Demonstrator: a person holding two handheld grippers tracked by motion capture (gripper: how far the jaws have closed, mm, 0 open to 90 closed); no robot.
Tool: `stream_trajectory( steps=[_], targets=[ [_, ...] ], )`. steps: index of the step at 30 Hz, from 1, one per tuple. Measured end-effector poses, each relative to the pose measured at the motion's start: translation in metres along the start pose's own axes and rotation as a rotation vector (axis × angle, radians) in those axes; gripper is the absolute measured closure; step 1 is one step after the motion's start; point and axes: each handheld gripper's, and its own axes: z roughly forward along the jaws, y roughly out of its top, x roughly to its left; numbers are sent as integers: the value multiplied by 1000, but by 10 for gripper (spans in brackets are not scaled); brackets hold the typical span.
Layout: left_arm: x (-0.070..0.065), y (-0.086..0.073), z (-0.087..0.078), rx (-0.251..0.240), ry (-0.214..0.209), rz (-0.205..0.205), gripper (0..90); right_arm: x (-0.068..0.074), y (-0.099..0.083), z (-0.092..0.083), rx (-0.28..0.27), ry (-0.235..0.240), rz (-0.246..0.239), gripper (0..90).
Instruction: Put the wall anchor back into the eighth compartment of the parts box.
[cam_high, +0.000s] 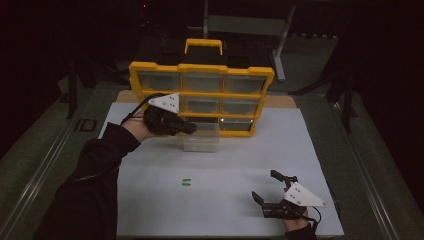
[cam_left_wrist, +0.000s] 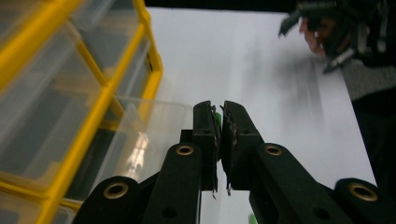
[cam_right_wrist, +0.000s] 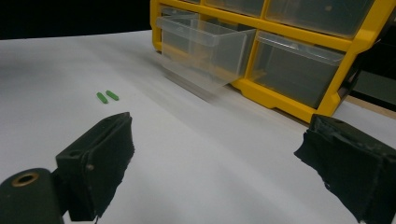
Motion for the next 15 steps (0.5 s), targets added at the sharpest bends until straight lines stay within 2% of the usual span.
stream_trajectory(
  steps=[2,6,11,15],
  targets=[
    [5,0,-1,-23,20,-19,841,0,0,0,-1,1,0,83],
    [13,-2,4,-29,54,-87,840,0,0,0,0,3,1,83],
    [20,-9,16,-25,76,-136,840,0,0,0,3,5,3,83],
    [24,-12,24,-34,95,-157,840,0,0,0,5,8,3,83]
  ],
)
